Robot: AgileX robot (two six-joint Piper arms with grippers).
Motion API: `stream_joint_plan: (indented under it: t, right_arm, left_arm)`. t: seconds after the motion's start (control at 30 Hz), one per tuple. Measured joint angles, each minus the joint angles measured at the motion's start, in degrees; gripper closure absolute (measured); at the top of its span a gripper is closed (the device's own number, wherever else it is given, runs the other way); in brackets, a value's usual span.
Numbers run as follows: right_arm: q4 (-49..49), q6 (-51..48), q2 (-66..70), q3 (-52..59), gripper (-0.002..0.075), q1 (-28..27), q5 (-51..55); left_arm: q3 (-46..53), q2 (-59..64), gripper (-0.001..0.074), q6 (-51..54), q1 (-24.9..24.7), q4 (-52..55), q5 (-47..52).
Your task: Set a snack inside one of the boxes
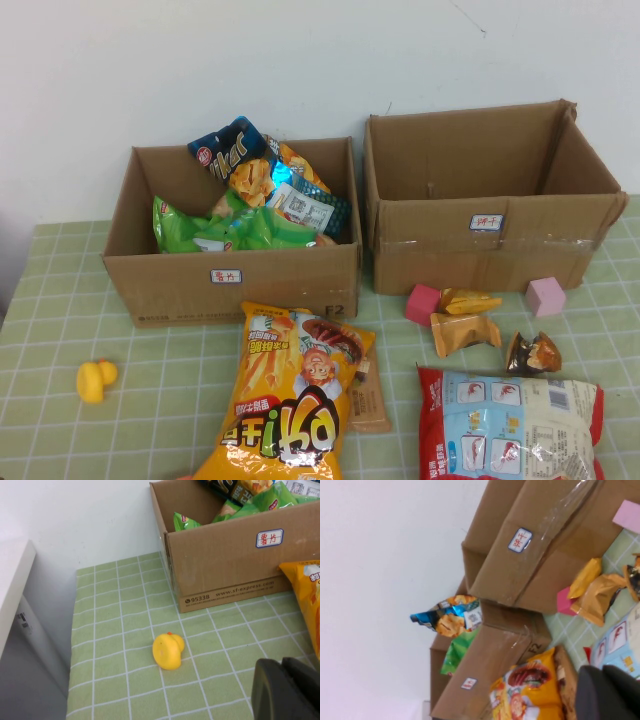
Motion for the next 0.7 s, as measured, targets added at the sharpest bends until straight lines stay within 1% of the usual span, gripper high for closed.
stream_joint_plan:
  t: [0.17, 0.2, 0.3, 0.47, 0.6, 0.7]
  right_arm:
    - [0.3, 0.0, 0.0, 0.0, 0.0729, 0.0, -0.9]
    - [0.3, -4.5, 0.0, 0.0, 0.0729, 0.0, -1.5]
    - [0.7, -13.7, 0.0, -0.5, 0.0729, 0.0, -2.2]
    - [0.1, -32.4, 0.4, -9.7, 0.073, 0.0, 1.4]
    - [-4.7, -46.7, 6.0, -19.7, 0.073, 0.0, 10.2]
    - [-9.4, -56.1, 12.1, -27.3, 0.0729, 0.0, 18.9]
  left_arm:
    - [0.0, 0.0, 0.0737, 0.0, 0.0, 0.0, 0.0]
    - [0.0, 0.0, 0.0737, 0.0, 0.0, 0.0, 0.0]
    - [0.0, 0.0, 0.0737, 0.0, 0.0, 0.0, 0.0]
    - [0.0, 0.0, 0.0737, 0.0, 0.0, 0.0, 0.0]
    - [0.0, 0.0, 0.0737, 0.0, 0.0, 0.0, 0.0]
    - [0.0, 0.0, 0.0737, 0.0, 0.0, 0.0, 0.0]
